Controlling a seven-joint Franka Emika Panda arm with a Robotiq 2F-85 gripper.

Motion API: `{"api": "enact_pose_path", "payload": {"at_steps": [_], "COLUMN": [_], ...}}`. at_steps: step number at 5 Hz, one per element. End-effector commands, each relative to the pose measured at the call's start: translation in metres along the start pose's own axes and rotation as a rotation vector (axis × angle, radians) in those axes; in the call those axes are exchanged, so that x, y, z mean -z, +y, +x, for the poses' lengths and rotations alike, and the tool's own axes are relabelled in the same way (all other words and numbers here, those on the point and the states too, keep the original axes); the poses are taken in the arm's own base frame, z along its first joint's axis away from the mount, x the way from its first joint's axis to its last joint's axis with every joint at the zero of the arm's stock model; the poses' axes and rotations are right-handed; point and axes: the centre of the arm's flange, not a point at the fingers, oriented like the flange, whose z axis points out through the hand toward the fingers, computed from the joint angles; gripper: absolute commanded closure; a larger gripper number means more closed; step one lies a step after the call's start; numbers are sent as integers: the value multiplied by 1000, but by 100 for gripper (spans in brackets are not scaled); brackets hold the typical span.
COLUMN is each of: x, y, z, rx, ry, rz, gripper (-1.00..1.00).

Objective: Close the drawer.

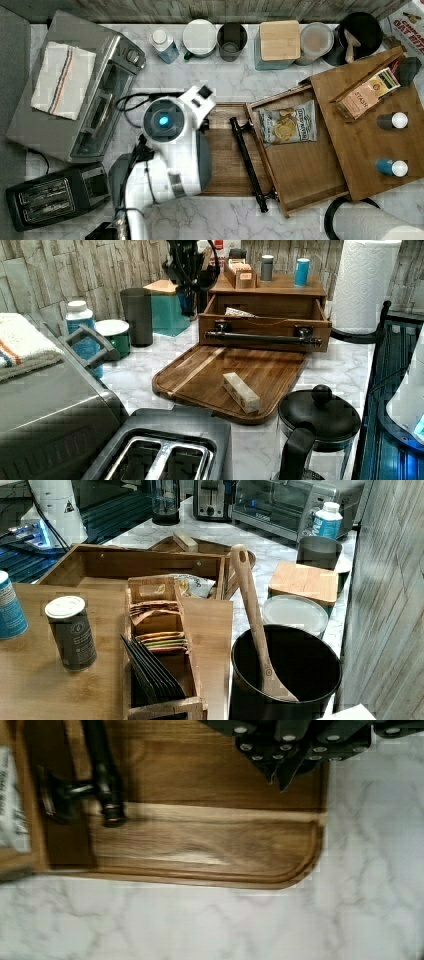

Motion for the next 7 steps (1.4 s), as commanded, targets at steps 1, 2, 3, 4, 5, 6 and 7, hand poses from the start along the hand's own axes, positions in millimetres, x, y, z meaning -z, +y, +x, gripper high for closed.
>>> {"api": "enact_pose_path", "payload": {"at_steps": [1, 2, 3, 4, 5, 6, 7], "x": [0, 0, -22, -56, -79, -115, -120], "y": [65, 79, 98, 118, 123, 74, 61], "z": [-57, -56, -56, -44, -48, -69, -77], "rx": [250, 233, 230, 219, 223, 211, 204], "ry": [39, -27, -7, -53, -93, -141, -140], "rz": [-127, -151, -158, -85, -76, -65, -45], "gripper": [100, 100, 100, 100, 100, 100, 100]}}
